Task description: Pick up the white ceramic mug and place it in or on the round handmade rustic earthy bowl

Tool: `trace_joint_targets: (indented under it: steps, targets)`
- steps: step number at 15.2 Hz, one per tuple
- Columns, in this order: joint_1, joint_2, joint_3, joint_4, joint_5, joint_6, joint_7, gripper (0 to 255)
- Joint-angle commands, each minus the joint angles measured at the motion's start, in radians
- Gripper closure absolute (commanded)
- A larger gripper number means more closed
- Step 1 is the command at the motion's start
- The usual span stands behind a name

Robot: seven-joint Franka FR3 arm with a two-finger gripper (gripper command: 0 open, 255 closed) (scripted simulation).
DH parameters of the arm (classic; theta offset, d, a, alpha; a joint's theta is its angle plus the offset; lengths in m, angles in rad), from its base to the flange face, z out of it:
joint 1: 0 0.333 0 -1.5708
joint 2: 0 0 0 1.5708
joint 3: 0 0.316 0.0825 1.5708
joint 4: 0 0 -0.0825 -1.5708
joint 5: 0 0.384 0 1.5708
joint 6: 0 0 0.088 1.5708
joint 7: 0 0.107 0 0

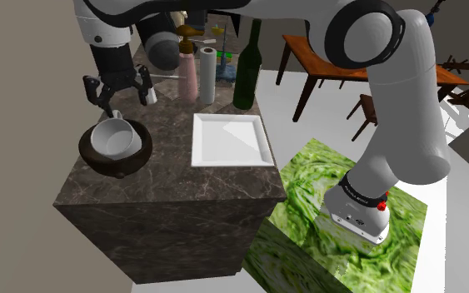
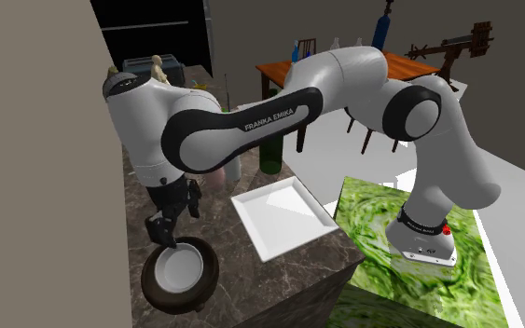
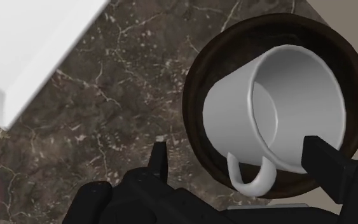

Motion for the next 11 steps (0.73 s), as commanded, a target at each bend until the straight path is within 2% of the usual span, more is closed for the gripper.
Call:
trace_joint_targets:
  steps: [1, 3, 11]
  targets:
    - [0.008, 0.016, -0.001, 0.081, -0.003, -0.064, -0.002, 0]
    - [0.024, 0.048, -0.004, 0.198, -0.009, -0.147, -0.003, 0]
    - [0.024, 0.049, -0.005, 0.198, -0.009, -0.148, -0.003, 0]
